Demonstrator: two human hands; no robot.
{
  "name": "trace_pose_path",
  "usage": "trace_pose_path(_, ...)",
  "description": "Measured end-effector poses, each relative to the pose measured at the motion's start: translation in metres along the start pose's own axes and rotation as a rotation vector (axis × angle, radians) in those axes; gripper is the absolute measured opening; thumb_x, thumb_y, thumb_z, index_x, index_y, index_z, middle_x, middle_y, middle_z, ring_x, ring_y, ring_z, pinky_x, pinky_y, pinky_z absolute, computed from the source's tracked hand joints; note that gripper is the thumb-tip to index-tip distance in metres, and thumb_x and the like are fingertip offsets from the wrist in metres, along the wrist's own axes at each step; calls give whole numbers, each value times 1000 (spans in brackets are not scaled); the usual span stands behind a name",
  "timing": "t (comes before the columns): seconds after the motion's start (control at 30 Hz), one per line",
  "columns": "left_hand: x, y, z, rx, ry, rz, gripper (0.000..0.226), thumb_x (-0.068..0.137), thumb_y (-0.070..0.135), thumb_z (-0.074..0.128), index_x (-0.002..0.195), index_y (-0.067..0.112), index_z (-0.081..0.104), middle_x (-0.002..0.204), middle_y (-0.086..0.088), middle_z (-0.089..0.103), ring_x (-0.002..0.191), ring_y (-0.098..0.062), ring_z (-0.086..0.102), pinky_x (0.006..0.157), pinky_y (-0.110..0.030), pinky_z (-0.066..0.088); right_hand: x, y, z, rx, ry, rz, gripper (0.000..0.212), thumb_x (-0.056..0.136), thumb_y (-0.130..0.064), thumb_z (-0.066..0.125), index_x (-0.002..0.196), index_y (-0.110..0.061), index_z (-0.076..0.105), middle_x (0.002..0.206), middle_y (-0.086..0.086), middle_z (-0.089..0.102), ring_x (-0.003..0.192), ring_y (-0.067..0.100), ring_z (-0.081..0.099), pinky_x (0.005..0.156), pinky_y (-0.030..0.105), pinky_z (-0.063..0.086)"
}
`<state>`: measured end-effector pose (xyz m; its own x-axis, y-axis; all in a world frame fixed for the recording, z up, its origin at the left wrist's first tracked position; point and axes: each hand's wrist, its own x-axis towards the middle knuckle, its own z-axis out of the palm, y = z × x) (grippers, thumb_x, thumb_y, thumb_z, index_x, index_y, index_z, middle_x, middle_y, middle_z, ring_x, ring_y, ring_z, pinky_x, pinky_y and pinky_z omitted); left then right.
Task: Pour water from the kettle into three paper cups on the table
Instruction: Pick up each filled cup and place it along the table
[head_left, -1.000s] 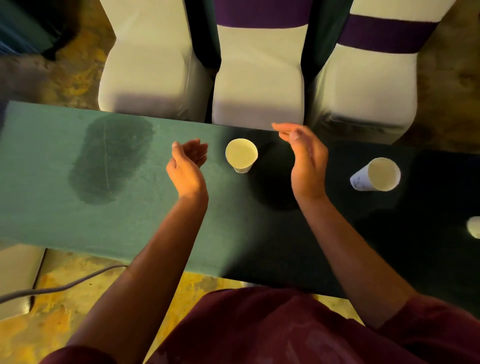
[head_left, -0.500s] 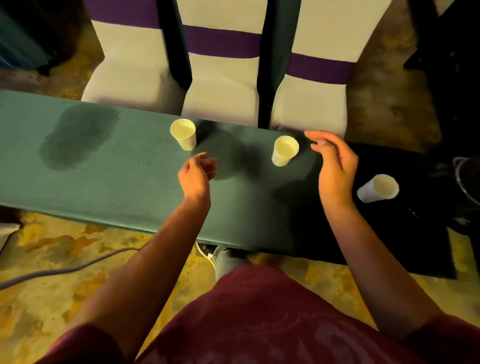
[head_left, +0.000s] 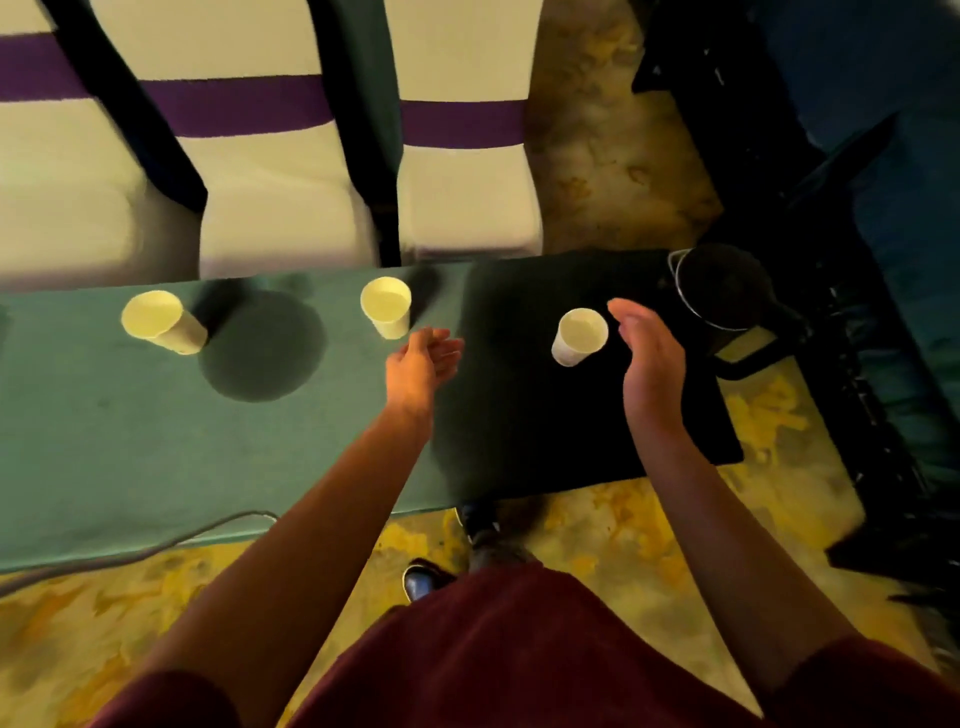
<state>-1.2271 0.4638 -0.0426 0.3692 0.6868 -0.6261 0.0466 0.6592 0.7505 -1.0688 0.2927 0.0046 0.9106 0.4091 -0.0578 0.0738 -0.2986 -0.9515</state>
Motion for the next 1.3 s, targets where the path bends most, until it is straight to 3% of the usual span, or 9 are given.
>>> trace_pose_path(0.1,20,-11,35,29,-32,-37,30,103,24,40,95,11,65,95,-12,73,84,-23,69,80,-34,54,17,25,-2,-68,-73,-9,47,101,-37,40,137,-15,62,138,-1,63,127,8,56,108,24,42)
trace_pose_path(0.3,54,-36,86,122,-42,-134,29,103,25,41,97,12,66,98,-13,73,89,-25,69,86,-36,55,52,60,11,-92,-114,91,48,106,-35,40,151,-19,45,155,0,48,141,10,42,114,27,33)
trace_pose_path(0.5,84,-58,114,138,-19,-225,30,103,24,43,109,6,66,107,-16,74,99,-30,71,85,-37,57,78,85,30,106,-32,300,49,109,-34,39,156,-20,37,157,-1,44,141,9,43,114,25,36)
trace_pose_path(0.63,92,-66,128,129,-7,-218,29,101,22,45,111,7,68,111,-14,74,105,-30,71,93,-40,57,89,92,39,185,-16,334,47,108,-33,40,152,-18,42,151,2,51,136,11,51,112,29,43)
trace_pose_path(0.83,94,-74,138,180,-68,-210,28,98,16,45,109,11,70,116,-14,73,111,-29,68,97,-41,54,94,109,49,150,-75,351,38,105,-38,42,141,-31,52,142,-2,58,123,8,58,81,5,48)
trace_pose_path(0.97,95,-73,138,200,-95,-232,33,95,8,41,113,8,69,114,-12,73,110,-26,69,99,-41,54,96,120,51,141,-78,326,40,108,-27,38,143,-18,55,138,1,64,121,6,60,85,5,45)
trace_pose_path(1.07,93,-73,138,256,-132,-243,39,92,3,40,118,6,69,113,-8,73,112,-24,67,101,-41,54,95,128,51,142,-91,300,38,108,-23,39,138,-13,60,135,4,66,122,11,62,92,14,48)
trace_pose_path(1.2,94,-72,139,238,-104,-275,37,93,4,40,117,6,68,108,-5,73,109,-23,67,102,-42,53,92,127,50,135,-96,303,37,108,-28,40,138,-17,60,135,3,66,123,12,62,99,22,50)
trace_pose_path(1.3,93,-71,140,247,-99,-287,38,94,4,39,119,4,68,109,-6,73,110,-23,68,102,-42,53,90,124,49,104,-94,300,35,110,-29,39,132,-18,63,131,2,67,117,10,64,92,17,51)
